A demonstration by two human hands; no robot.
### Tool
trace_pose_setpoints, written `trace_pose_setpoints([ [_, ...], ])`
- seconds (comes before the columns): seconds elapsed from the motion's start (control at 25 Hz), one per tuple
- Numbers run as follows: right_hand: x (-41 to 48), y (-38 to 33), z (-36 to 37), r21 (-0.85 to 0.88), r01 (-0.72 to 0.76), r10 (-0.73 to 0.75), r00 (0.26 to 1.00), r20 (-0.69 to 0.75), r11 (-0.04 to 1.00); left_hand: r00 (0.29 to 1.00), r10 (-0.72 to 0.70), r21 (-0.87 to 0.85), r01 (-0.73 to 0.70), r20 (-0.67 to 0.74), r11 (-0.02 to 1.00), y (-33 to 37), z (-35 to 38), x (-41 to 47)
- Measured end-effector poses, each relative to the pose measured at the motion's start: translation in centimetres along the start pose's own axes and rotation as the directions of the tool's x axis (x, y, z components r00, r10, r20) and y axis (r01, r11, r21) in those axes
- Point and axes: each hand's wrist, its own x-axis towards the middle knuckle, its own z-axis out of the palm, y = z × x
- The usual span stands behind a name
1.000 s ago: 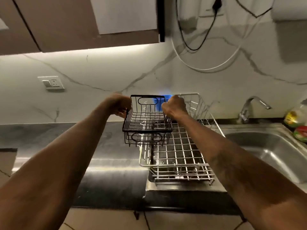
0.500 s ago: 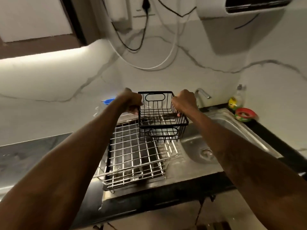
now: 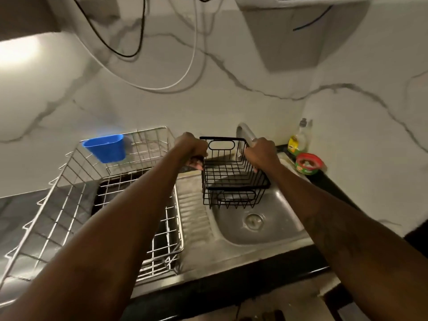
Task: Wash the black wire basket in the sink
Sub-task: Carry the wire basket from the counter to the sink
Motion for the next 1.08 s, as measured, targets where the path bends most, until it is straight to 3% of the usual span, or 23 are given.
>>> trace_pose_setpoints([
  [0.24, 3.4, 6.0, 0.6, -0.053, -0.009, 0.015, 0.995, 0.099, 0.999, 0.995, -0.078, 0.043, 0.075, 0.062, 0.996, 0.0, 6.5, 3.5],
  [0.56, 7.9, 13.3, 3.1, -0.137, -0.023, 0.053, 0.973, 0.225, 0.99, 0.983, -0.182, -0.037, 0.181, -0.033, 0.983, -1.5, 15.2, 6.3],
  [1.08, 13.4, 25.5, 10.3, -0.155, 0.029, 0.065, 0.821, 0.567, 0.987, 0.911, -0.396, 0.027, 0.402, -0.115, 0.915, -7.1, 28.2, 11.8],
])
